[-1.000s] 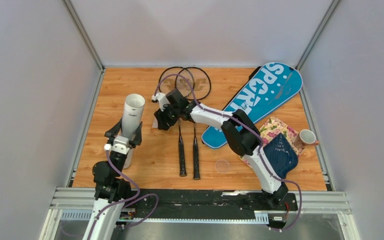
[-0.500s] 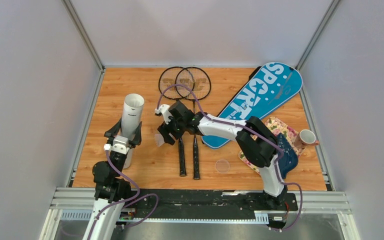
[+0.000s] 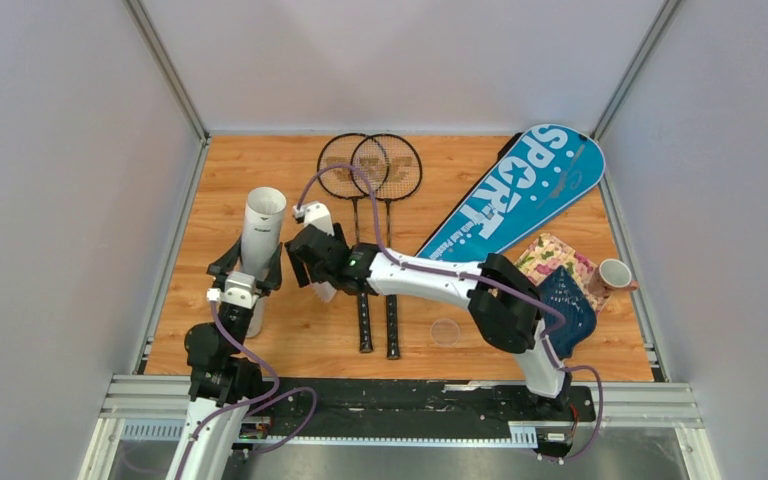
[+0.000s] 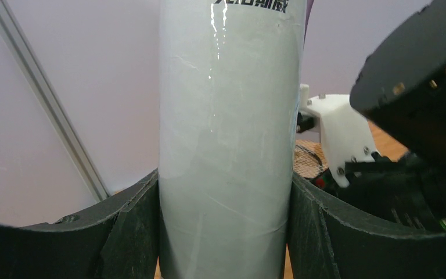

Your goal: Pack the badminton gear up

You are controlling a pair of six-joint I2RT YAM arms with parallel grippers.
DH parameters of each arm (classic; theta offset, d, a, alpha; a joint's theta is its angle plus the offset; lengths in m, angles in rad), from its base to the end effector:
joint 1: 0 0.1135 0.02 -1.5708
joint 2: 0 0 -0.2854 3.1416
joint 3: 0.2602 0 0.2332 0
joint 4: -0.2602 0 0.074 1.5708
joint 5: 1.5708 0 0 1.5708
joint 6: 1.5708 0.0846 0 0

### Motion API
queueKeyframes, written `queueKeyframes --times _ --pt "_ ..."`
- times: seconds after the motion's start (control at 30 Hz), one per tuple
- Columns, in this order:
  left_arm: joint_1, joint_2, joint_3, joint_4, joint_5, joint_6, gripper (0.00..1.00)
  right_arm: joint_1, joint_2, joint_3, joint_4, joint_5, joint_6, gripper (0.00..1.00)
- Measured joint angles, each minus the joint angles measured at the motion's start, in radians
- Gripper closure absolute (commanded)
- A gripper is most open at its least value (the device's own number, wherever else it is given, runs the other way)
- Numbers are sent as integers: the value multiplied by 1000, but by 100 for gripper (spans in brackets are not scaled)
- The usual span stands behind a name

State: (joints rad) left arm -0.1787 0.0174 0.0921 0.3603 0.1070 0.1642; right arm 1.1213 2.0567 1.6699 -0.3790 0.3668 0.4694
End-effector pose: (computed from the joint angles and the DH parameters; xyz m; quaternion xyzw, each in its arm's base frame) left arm 0.0951 -0.0264 0.2617 0.1361 0.5215 -0.0349 0.8416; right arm 0.2424 0.4325 0.2304 -0.2220 0.8799 0.1576 0.3894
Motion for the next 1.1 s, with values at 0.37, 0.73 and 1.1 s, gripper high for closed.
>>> queueKeyframes --times 0.37,0.73,1.1 --pt "0 -3 0 -2 -4 0 96 79 20 -59 -80 198 21 44" --pt "0 -3 0 -2 -4 0 96 69 39 -98 -50 209 -22 49" --pt "0 -1 0 -2 1 0 96 69 38 -136 -18 256 -52 87"
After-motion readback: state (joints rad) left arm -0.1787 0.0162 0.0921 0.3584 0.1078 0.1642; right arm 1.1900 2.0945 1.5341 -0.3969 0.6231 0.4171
